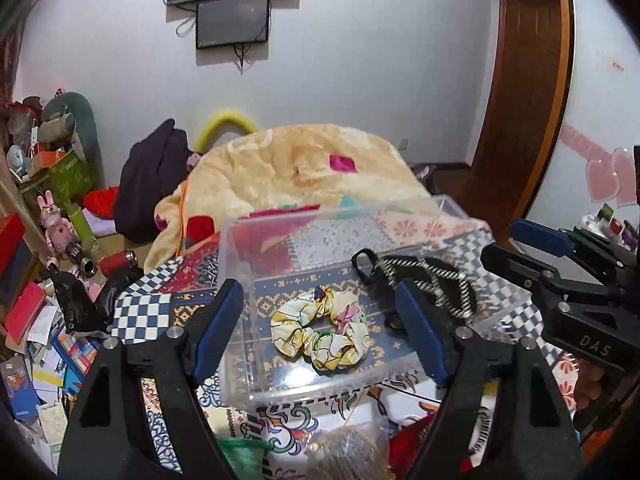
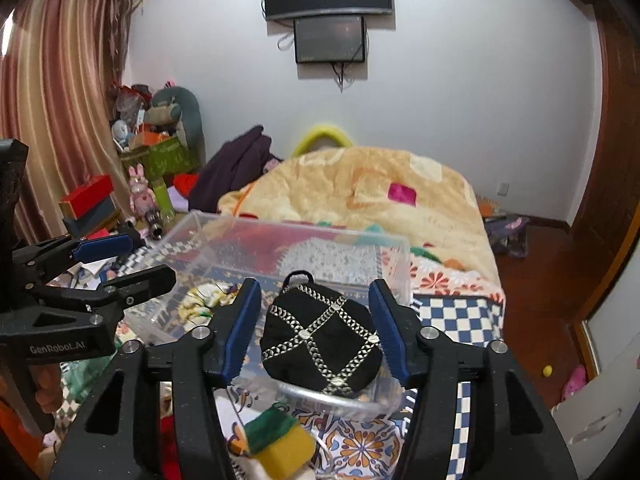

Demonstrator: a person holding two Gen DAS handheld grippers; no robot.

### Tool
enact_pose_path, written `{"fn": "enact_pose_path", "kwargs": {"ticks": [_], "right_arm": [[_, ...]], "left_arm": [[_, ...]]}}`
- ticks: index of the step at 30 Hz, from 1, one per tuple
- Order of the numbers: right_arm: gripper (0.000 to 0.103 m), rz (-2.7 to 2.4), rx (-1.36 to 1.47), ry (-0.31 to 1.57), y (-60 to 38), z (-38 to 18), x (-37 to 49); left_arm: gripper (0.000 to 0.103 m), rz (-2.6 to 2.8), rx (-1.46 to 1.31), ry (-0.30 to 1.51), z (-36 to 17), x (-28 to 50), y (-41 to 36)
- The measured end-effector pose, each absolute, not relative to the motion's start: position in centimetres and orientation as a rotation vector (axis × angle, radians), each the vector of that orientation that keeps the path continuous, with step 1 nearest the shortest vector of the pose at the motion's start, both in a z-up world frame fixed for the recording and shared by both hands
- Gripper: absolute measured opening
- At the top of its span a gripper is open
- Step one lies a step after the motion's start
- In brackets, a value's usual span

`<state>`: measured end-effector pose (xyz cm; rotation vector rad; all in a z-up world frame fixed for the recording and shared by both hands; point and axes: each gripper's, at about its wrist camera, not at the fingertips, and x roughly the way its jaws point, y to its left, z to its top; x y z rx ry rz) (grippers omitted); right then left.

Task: Organize soft objects
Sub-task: 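Carry scrunchie and black bag into the clear box and release both, then grasp the clear bag of grey fabric with left tool while right tool grasps yellow sponge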

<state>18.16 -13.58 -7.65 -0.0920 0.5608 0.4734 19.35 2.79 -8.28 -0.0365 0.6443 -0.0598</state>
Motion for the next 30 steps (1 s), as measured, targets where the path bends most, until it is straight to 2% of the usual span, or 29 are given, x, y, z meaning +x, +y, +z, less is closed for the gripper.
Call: {"fn": "enact_pose_path", "kwargs": {"ticks": [5,9,16,30], "right_arm": [[0.062,0.486,-0.098,0.491,-14.1,-6.1,15.9],[0.07,0.495,-0.099,0.463,-14.4,-5.9,14.7],[0.07,0.495,-0.091,0.477,-14.8,-7.3,13.5],[0.07,0.495,-0.072,0.621,-14.8,-12.0,13.1]], "left_arm": [[0.084,-0.073,-0.04,0.58,-6.3,16.6,3.0],[0.089,-0.081,-0.037,0.548,-5.6,14.6,3.1],[0.089,-0.077,-0.026,0.559,-6.6,12.0,3.4],[0.089,-0.078,-0.06,0.715,-12.9,10.7,3.3]]}}
